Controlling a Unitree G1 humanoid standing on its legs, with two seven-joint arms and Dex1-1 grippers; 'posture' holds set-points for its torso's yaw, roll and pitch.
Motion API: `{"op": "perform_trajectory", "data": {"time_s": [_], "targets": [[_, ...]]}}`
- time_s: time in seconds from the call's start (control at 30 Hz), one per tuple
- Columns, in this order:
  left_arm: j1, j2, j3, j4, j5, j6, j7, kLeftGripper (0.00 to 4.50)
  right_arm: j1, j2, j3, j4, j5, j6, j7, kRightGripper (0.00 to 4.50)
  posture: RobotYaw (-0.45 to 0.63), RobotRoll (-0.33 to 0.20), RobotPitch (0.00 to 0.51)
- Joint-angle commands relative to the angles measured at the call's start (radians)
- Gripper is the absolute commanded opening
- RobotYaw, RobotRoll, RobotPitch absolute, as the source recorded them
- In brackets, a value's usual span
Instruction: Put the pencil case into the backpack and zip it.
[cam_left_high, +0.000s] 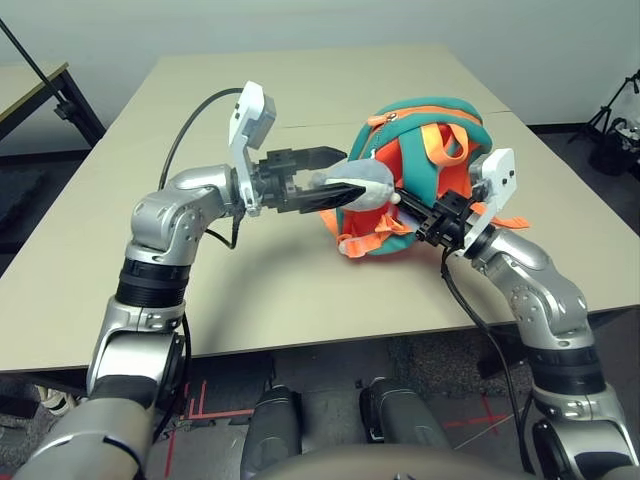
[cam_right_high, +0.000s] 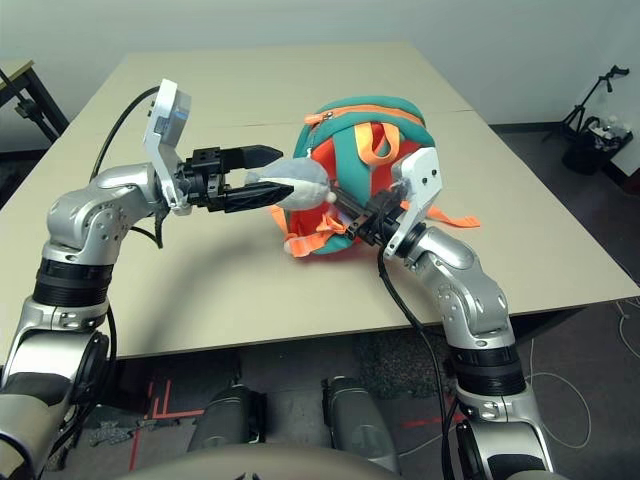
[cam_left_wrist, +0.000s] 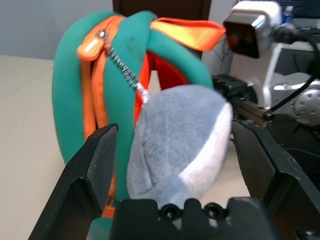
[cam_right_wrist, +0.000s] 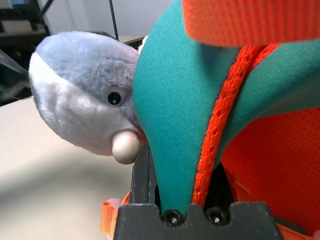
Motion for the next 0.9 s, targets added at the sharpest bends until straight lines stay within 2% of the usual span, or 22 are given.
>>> {"op": "perform_trajectory", "data": {"time_s": [0.03,0.2,0.3,0.57,0.63,0.7,0.9], "targets": [[-0.023,-0.03,-0.027,0.035,0.032,-0.029,-0.002,4.5,0.002,0.01,0.028,-0.003,0.001,0.0,0.015,0.13,-0.17,0.0,0.0],[-0.023,-0.048,-0.042,0.046,0.046,-0.042,-0.017,4.5,0.002,0.013,0.026,-0.002,-0.003,-0.002,0.013,0.13,-0.17,0.0,0.0],[-0.027,-0.048,-0.036,0.049,0.044,-0.035,-0.022,3.92,0.002,0.014,0.025,0.0,-0.006,-0.004,0.013,0.13,-0.17,0.0,0.0],[-0.042,-0.008,0.034,0.011,-0.003,-0.011,-0.036,1.04,-0.007,0.018,0.029,0.008,-0.01,-0.006,0.019,0.13,-0.15,0.0,0.0],[-0.049,0.007,0.056,-0.008,-0.018,0.002,-0.033,0.53,-0.009,0.018,0.03,0.01,-0.01,-0.006,0.022,0.13,-0.14,0.0,0.0],[-0.054,0.026,0.074,-0.028,-0.029,0.014,-0.032,0.37,-0.011,0.018,0.032,0.012,-0.01,-0.005,0.024,0.13,-0.14,0.0,0.0],[-0.039,0.088,0.105,-0.095,-0.061,0.058,-0.03,0.37,-0.015,0.017,0.037,0.014,-0.01,-0.002,0.03,0.13,-0.13,0.0,0.0]]}}
